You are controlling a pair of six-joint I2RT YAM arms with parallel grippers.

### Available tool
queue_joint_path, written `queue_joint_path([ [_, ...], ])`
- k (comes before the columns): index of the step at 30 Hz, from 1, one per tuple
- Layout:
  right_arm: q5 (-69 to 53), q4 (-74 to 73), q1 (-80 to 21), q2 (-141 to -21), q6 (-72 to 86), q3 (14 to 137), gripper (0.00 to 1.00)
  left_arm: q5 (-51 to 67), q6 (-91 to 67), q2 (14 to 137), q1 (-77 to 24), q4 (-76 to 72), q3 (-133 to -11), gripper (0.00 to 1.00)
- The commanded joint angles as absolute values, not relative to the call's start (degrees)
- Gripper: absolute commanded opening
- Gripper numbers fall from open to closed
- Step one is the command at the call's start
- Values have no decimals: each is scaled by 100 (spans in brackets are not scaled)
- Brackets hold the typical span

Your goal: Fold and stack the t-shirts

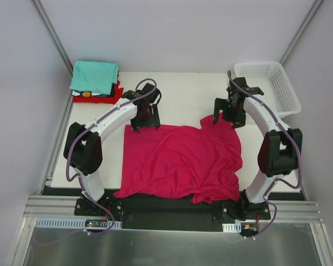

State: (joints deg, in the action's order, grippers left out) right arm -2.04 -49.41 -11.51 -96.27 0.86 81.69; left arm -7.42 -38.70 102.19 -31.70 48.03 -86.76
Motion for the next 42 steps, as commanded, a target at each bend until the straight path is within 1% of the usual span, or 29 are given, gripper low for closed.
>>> queue_joint_path([
  [1, -1081, -4869, -652, -10456, -404, 8999, 96, -519, -3551, 10239, -3085, 4843, -8991, 71],
  [6, -1275, -4817, -431, -11258, -519, 9737, 98, -308, -3437, 10310, -2980, 4816, -9097, 71],
  [11, -1406, -5001, -369, -12197, -729, 11055, 98, -325, -3393, 10301, -2962, 4746, -9035, 71],
  [17, -1503, -5054, -308, -12761, -1002, 11987, 99, -132, -3278, 10406, -2804, 4614, -8982, 71],
  [22, -1257, -5001, -176, -12858, -1099, 11848, 99, -70, -3243, 10345, -2777, 4597, -8930, 71],
  [23, -1222, -4984, -132, -12885, -1081, 11804, 97, -36, -3252, 10319, -2777, 4588, -8912, 71],
  [30, -1327, -4939, 298, -13174, -888, 11821, 94, 113, -3261, 10064, -2777, 4579, -8807, 71],
  [36, -1537, -5212, 378, -13658, -800, 12269, 93, 185, -3278, 9949, -2777, 4579, -8771, 71],
  [42, -1538, -5256, 378, -13729, -765, 12112, 92, 185, -3287, 9817, -2777, 4579, -8763, 71],
])
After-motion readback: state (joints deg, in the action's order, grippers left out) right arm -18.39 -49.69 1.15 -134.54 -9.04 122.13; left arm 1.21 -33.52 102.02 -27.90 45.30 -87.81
